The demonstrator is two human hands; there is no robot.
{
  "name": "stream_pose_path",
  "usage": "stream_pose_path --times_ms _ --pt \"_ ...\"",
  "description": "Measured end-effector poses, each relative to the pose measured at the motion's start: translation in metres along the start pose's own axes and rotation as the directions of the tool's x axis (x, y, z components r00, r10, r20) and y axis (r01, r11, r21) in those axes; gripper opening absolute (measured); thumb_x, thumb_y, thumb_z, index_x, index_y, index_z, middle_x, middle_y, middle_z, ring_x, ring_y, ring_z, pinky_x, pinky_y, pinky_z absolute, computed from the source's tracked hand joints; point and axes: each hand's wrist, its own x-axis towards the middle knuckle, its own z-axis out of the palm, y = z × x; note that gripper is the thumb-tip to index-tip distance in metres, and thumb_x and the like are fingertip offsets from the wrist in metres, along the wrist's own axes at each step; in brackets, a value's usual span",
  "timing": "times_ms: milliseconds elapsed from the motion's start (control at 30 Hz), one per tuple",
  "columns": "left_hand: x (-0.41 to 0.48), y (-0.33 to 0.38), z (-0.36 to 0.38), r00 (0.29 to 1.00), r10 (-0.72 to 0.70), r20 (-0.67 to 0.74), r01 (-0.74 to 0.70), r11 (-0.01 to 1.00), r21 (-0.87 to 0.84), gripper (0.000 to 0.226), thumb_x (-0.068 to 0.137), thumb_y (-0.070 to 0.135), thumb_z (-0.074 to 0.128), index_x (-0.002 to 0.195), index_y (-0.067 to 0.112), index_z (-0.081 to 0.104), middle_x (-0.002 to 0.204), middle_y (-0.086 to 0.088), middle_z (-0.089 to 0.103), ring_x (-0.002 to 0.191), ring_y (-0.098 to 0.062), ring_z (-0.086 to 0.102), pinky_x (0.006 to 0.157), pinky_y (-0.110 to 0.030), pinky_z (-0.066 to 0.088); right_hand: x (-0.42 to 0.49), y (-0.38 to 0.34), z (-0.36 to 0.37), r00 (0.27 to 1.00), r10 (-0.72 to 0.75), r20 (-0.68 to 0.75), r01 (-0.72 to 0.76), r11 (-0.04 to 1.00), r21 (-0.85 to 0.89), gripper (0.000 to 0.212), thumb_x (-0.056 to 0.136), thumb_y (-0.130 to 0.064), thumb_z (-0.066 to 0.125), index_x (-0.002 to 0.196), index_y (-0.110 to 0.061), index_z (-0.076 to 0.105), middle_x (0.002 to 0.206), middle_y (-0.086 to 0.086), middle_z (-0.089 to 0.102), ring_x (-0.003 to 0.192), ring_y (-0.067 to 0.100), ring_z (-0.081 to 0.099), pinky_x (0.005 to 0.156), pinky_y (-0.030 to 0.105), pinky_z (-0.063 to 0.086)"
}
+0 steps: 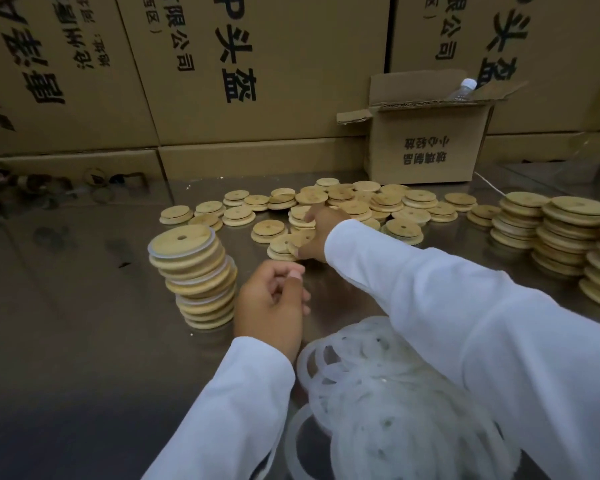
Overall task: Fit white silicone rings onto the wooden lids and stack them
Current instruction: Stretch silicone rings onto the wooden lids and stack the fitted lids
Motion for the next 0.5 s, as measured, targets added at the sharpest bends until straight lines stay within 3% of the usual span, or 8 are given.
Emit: stream_pose_path --times_ms 133,367,500 --pt "0.000 0.001 -0.001 1.000 -0.027 -0.008 0.027 0.999 -0.038 0.025 0.091 0.010 0.049 0.075 0.025 0.060 0.049 0.008 0.057 0.044 -0.003 0.050 0.054 -0.024 0.041 -0.004 0.008 0.003 0.999 0.002 -0.037 -0.002 1.000 -0.012 0.060 0.075 -0.038 0.070 0.125 -0.017 0.044 0.117 0.005 0.052 0.095 0.023 0.051 0.080 0.032 0.047" --pt "-0.002 0.005 -0.005 0.995 -0.103 0.004 0.103 0.993 -0.055 0.021 0.092 0.013 0.050 0.076 0.024 0.058 0.056 0.004 0.058 0.044 -0.006 0.051 0.055 -0.026 0.041 -0.040 0.026 -0.002 0.993 0.063 -0.097 -0.069 0.996 -0.057 0.059 0.069 -0.042 0.074 0.117 -0.014 0.053 0.124 0.006 0.045 0.105 0.023 0.049 0.078 0.030 0.044" --pt "-0.001 0.009 -0.006 0.983 -0.181 0.039 0.184 0.976 -0.116 0.012 0.089 0.015 0.055 0.079 0.022 0.056 0.072 -0.001 0.059 0.055 -0.012 0.056 0.060 -0.028 0.046 -0.086 0.033 -0.003 0.969 -0.069 -0.236 0.092 0.992 0.090 0.066 0.064 -0.035 0.080 0.122 -0.022 0.051 0.123 -0.002 0.039 0.115 0.018 0.042 0.087 0.024 0.035"
